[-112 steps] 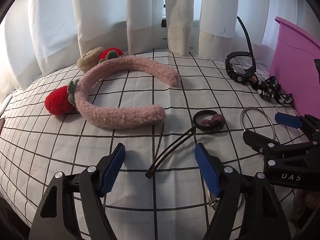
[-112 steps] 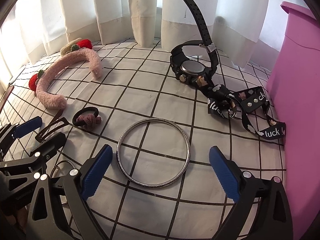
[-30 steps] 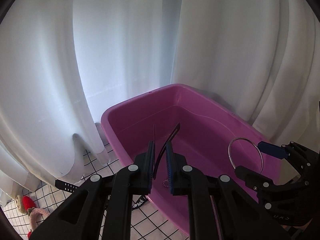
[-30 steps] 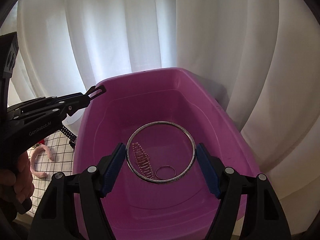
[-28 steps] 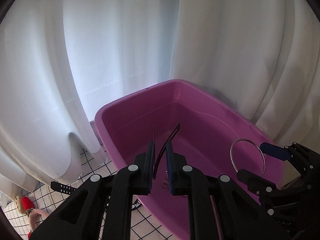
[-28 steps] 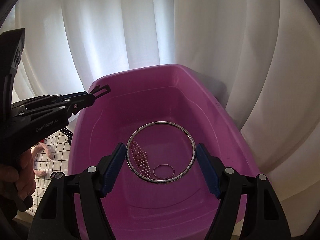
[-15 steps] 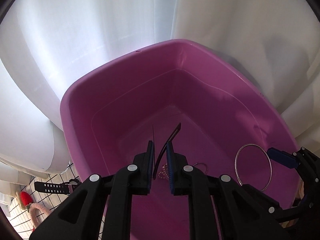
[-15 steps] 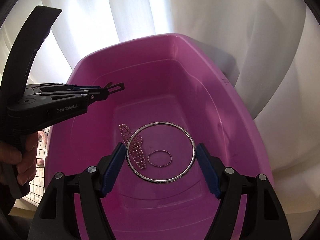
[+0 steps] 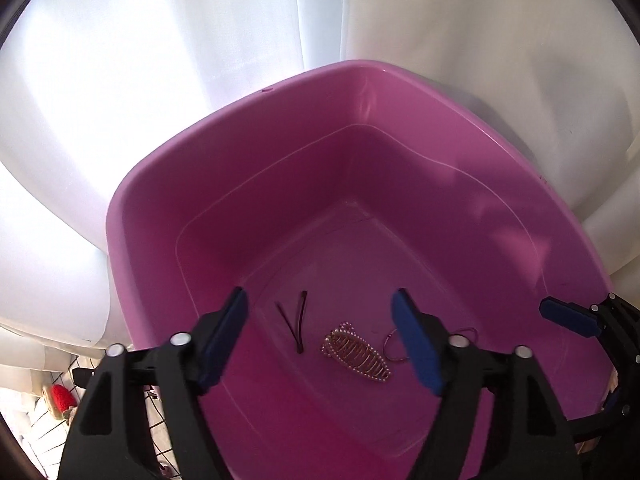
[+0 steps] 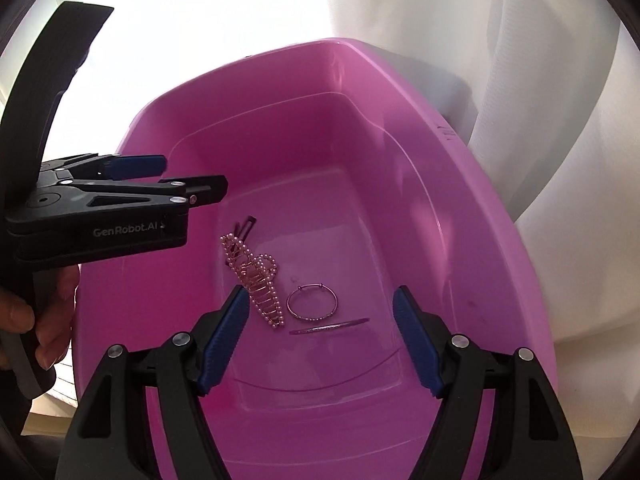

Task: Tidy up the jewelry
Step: 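Open the left tool to drop the black clip while the right tool releases the ring into the tub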

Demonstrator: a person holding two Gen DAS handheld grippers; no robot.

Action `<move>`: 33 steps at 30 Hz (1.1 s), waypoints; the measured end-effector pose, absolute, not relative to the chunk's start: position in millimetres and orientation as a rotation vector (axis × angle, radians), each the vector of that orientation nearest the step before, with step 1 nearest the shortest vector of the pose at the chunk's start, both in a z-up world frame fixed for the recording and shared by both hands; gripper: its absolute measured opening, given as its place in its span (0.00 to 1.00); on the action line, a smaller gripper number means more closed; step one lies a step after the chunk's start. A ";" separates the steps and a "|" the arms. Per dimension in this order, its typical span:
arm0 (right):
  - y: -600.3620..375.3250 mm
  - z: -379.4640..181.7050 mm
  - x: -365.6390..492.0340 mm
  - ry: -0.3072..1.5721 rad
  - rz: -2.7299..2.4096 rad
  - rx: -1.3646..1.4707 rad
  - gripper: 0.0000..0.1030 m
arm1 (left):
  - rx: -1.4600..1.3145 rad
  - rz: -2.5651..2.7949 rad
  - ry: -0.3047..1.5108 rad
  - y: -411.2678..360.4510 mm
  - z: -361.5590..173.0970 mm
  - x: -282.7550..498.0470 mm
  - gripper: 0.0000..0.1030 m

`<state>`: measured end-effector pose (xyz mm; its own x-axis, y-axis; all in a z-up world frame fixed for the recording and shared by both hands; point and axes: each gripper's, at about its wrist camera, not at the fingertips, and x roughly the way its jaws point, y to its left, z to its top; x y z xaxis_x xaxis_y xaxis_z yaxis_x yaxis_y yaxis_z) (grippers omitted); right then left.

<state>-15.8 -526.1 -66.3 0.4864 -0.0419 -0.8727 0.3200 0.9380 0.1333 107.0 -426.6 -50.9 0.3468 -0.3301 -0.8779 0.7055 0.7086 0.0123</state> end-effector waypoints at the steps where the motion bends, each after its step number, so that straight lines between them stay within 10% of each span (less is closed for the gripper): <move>1: -526.8 -66.8 -16.2 1.043 -0.224 0.302 0.69 | 0.422 -0.703 1.011 -425.9 -50.6 106.9 0.74; 33: -516.9 -62.1 -25.4 1.030 -0.179 0.319 0.69 | 0.295 -0.666 1.010 -396.1 -24.6 108.2 0.86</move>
<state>-25.4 -516.9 -62.1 0.5054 0.0032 -0.8629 0.2945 0.9393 0.1759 108.2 -396.1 -24.6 0.3577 -0.3756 -0.8550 0.6374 0.7673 -0.0703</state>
